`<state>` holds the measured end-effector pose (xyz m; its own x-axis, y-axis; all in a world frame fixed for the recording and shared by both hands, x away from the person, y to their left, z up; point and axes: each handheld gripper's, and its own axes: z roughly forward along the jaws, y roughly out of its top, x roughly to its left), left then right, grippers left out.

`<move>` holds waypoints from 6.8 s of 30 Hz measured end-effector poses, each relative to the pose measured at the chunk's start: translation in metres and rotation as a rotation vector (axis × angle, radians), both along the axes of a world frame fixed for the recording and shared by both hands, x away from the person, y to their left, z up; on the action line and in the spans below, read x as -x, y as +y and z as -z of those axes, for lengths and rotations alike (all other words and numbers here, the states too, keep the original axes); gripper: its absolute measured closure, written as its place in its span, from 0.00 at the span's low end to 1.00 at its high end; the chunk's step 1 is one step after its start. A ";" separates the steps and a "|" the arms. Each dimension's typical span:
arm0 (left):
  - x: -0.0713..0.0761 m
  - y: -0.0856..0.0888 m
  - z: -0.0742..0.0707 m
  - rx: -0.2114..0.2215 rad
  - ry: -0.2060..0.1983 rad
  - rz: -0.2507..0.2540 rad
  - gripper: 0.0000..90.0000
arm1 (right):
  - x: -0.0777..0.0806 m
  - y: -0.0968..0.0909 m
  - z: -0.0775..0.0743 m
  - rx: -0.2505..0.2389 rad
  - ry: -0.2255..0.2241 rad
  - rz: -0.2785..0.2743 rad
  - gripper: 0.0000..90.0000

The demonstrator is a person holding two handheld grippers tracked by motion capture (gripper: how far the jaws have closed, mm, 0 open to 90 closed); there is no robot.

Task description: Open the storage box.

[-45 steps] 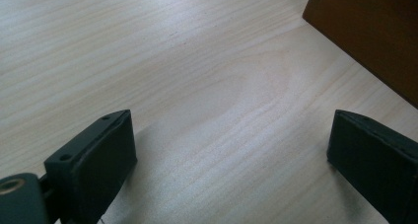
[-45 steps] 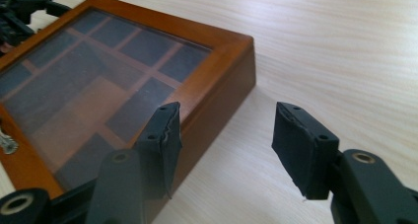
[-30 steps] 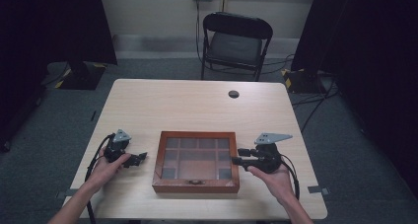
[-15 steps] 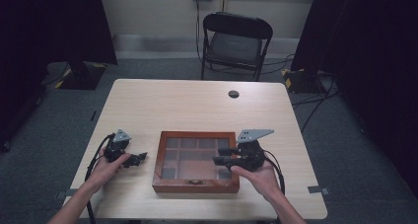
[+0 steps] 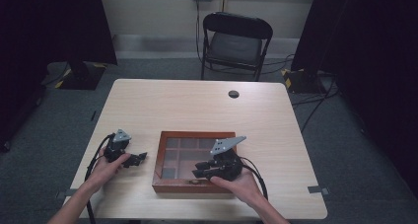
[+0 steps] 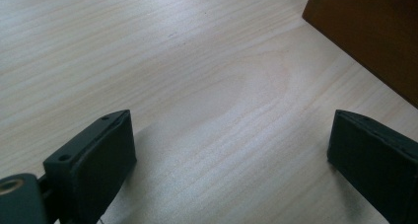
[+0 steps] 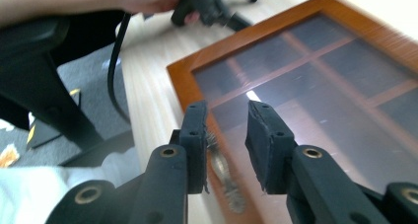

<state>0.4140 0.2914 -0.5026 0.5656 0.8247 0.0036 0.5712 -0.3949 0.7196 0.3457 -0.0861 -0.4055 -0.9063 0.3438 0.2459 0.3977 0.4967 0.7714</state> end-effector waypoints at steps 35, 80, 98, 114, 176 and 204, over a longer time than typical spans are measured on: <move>0.000 0.000 0.000 0.001 -0.002 0.002 0.04 | 0.001 0.011 0.033 0.066 0.025 -0.049 0.90; -0.001 0.000 0.000 0.002 -0.002 0.007 0.04 | 0.002 0.008 0.006 0.034 0.011 -0.043 0.91; -0.001 0.000 0.000 0.006 0.001 0.005 0.04 | -0.001 0.006 -0.004 0.013 0.024 -0.031 0.91; -0.001 0.001 0.000 -0.001 -0.001 0.009 0.04 | -0.006 0.004 -0.022 -0.012 0.004 -0.019 0.91; -0.001 0.001 0.000 -0.002 -0.002 0.008 0.04 | -0.026 0.004 -0.059 -0.027 -0.011 0.013 0.91; -0.001 0.000 0.000 0.006 -0.002 0.005 0.04 | -0.037 0.003 -0.071 -0.037 -0.010 0.031 0.91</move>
<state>0.4148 0.2916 -0.5028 0.5696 0.8219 -0.0001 0.5680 -0.3935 0.7229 0.3822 -0.0828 -0.3341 -0.8980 0.3621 0.2499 0.4043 0.4551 0.7934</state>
